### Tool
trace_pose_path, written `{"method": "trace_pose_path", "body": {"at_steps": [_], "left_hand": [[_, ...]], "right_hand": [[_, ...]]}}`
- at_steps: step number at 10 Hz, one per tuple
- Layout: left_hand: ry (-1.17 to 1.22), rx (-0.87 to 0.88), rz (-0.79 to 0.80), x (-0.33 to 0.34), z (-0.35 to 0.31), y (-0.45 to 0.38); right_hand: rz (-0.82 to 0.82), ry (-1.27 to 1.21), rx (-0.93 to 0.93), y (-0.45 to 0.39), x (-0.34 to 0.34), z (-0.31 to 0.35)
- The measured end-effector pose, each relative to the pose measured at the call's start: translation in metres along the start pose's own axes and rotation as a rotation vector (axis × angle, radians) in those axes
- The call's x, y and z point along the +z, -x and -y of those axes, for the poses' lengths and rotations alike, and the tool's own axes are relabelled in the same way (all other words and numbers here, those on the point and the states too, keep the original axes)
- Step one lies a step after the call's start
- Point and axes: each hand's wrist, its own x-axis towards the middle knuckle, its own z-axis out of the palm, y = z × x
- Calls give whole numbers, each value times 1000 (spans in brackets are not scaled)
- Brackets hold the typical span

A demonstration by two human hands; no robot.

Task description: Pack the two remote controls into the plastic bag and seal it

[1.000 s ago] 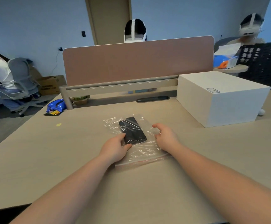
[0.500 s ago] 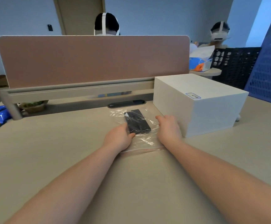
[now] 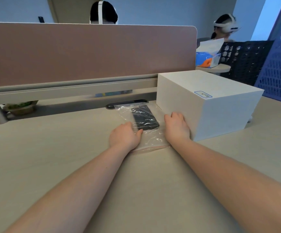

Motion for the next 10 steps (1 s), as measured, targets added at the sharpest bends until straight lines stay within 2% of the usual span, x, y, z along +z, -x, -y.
{"method": "trace_pose_path", "body": {"at_steps": [2,4,6,8,9,10], "left_hand": [[25,6,-6,-9,5,22],[40,5,-9,-17,12,50],[2,26,6,-26,19,80],[-9,47,-9,-31,19,118],[-12,48,-5,-36,21,137],[-13,64,-19,-36,23,148]], "right_hand": [[23,9,-80,8,-2,-6],[79,-72,-124,30,-6,-12],[65,-153,-215,65,-10,-13],[101,-196,-158,108,-23,-20],[110,-286,-173,133,-36,-22],[0,-481,-143,173,-48,-38]]}}
